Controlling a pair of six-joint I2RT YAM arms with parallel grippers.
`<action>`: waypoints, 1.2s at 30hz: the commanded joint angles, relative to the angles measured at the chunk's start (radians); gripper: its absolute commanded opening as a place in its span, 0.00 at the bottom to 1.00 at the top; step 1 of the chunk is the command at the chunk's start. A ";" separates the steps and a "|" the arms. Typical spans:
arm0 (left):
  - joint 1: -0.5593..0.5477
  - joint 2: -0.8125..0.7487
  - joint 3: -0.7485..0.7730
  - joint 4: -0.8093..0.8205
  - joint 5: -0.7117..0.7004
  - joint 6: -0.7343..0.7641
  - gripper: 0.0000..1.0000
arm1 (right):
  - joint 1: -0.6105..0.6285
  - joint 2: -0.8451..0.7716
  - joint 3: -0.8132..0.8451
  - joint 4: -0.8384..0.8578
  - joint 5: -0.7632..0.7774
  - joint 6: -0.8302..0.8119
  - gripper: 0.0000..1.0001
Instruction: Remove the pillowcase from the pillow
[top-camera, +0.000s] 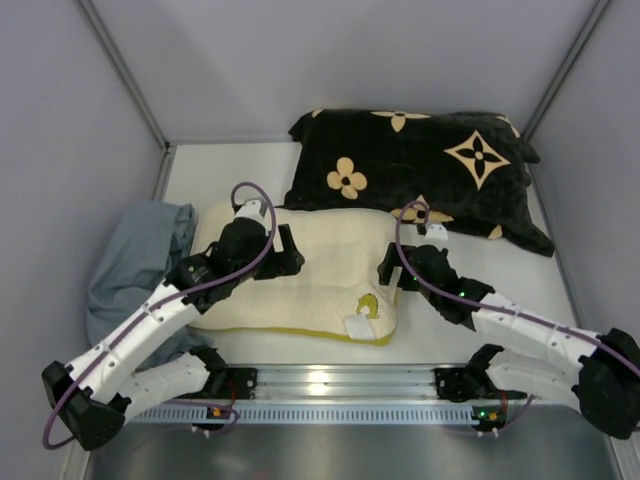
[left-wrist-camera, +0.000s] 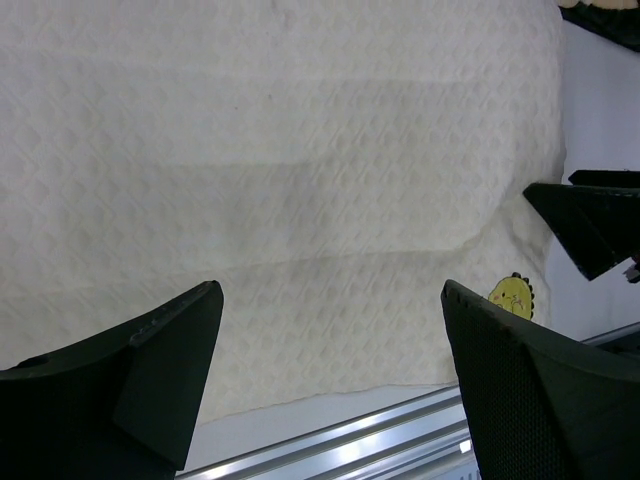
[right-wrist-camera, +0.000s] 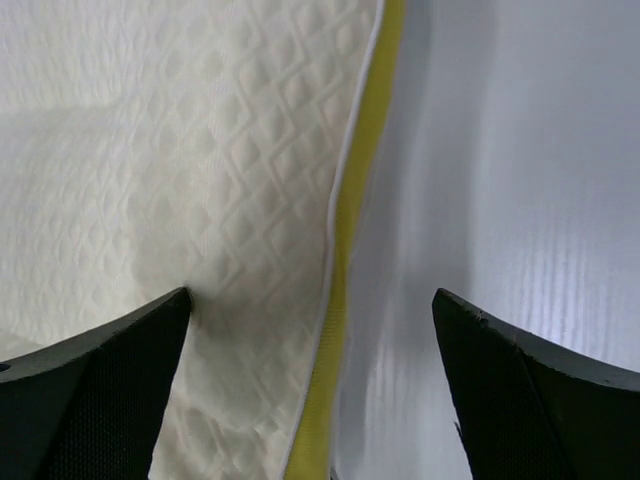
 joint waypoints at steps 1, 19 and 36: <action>-0.005 -0.025 -0.007 0.063 0.015 -0.005 0.94 | -0.047 -0.120 0.023 -0.121 0.087 -0.037 0.99; -0.007 -0.141 -0.148 0.250 0.287 -0.080 0.95 | -0.081 -0.522 -0.003 -0.357 -0.043 -0.004 0.99; -0.008 -0.497 -0.654 1.207 0.773 -0.433 0.99 | -0.082 -1.131 -0.216 -0.412 -0.244 0.174 0.99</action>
